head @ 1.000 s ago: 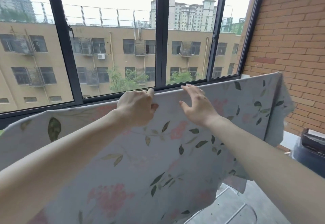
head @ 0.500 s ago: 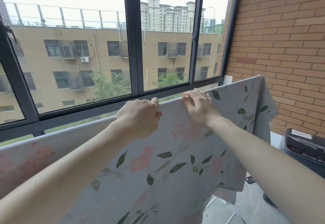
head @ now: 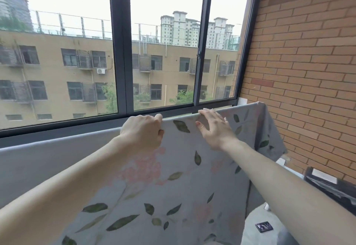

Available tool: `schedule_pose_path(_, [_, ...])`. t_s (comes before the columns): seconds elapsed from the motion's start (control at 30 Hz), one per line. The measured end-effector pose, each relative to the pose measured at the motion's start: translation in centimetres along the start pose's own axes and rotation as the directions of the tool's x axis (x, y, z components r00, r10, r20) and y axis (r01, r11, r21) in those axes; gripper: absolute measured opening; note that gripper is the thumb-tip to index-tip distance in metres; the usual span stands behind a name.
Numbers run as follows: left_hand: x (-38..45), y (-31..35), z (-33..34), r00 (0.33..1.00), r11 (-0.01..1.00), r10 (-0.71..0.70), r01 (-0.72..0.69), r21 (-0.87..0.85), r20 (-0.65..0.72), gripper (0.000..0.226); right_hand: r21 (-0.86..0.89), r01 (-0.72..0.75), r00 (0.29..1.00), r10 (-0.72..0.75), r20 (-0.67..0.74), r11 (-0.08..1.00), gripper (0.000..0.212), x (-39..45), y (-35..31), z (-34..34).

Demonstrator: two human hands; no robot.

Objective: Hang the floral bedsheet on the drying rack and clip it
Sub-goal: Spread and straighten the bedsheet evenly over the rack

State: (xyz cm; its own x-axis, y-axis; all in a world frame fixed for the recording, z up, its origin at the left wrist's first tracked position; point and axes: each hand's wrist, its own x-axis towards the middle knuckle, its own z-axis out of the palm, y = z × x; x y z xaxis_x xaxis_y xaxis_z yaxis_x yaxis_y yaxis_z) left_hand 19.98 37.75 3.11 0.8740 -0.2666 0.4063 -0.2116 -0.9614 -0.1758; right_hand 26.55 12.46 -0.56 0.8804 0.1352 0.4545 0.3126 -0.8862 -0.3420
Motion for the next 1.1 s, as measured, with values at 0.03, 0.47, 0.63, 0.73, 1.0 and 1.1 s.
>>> schedule_pose_path(0.03, [1.2,1.5,0.2,1.0,1.0,-0.015,0.015,0.002,0.002,0.019,-0.001,0.002,1.0,-0.002,0.006,1.0,0.055,0.5,1.8,-0.5])
schedule_pose_path(0.47, [13.7,14.0,3.1,0.997,0.995,0.072,-0.07,-0.07,0.026,0.018,0.002,-0.04,0.999,0.04,0.001,0.999,0.059,4.9,16.2,-3.8])
schedule_pose_path(0.63, [17.5,16.7,4.8,0.995,0.991,0.098,-0.097,-0.092,0.003,0.015,-0.006,-0.037,0.999,0.036,-0.015,0.999,0.056,6.6,18.9,-4.7])
schedule_pose_path(0.73, [19.3,18.2,5.8,0.993,0.989,0.115,-0.116,-0.089,-0.024,0.017,0.015,-0.036,0.998,0.037,-0.047,0.999,0.056,7.0,20.9,-4.8])
schedule_pose_path(1.0, [24.4,22.4,7.1,0.988,0.986,0.153,-0.155,-0.054,-0.033,0.013,0.018,0.017,0.995,-0.015,-0.103,1.0,0.053,8.7,26.3,-5.6])
schedule_pose_path(1.1, [26.5,24.7,7.4,0.987,0.985,0.158,-0.158,-0.064,-0.009,0.016,0.029,0.076,0.993,-0.073,-0.091,0.997,0.051,9.1,28.4,-6.2])
